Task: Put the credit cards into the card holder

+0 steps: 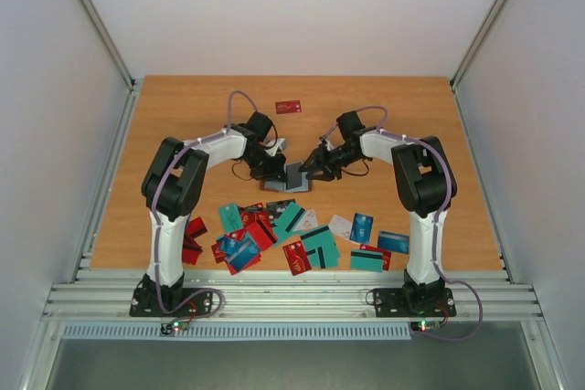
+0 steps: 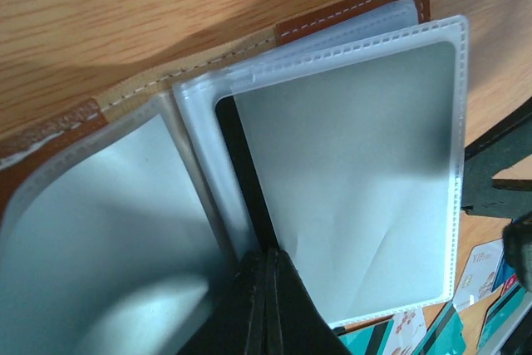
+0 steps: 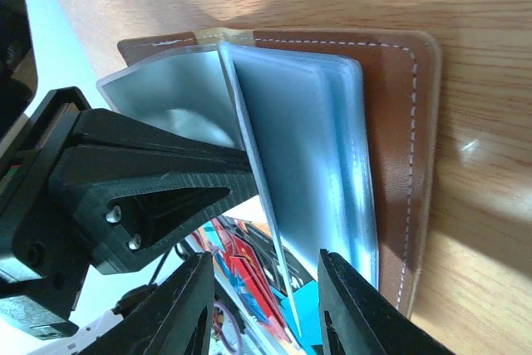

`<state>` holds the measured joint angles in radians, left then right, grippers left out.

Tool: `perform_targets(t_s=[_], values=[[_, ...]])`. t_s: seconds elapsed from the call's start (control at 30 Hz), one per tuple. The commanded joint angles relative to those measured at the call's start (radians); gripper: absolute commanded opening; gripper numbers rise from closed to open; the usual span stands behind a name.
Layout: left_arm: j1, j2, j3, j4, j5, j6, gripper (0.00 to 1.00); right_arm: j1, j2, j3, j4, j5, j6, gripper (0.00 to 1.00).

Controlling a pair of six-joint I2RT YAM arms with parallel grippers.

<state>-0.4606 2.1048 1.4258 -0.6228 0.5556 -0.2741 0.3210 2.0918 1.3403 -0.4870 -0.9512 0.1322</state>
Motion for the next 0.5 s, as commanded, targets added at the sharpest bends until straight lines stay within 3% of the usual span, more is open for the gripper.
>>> perform_targets(t_s=[0.0,0.33,0.47], values=[[-0.004,0.050,0.008,-0.042,-0.050,0.030,0.00,0.009,0.022,0.028,-0.024,0.011,-0.023,0.36],[-0.004,0.048,0.004,-0.039,-0.045,0.029,0.00,0.054,0.052,0.065,-0.038,0.008,-0.031,0.36],[-0.004,0.040,0.005,-0.032,-0.030,0.024,0.00,0.060,0.058,0.073,-0.044,0.016,-0.029,0.29]])
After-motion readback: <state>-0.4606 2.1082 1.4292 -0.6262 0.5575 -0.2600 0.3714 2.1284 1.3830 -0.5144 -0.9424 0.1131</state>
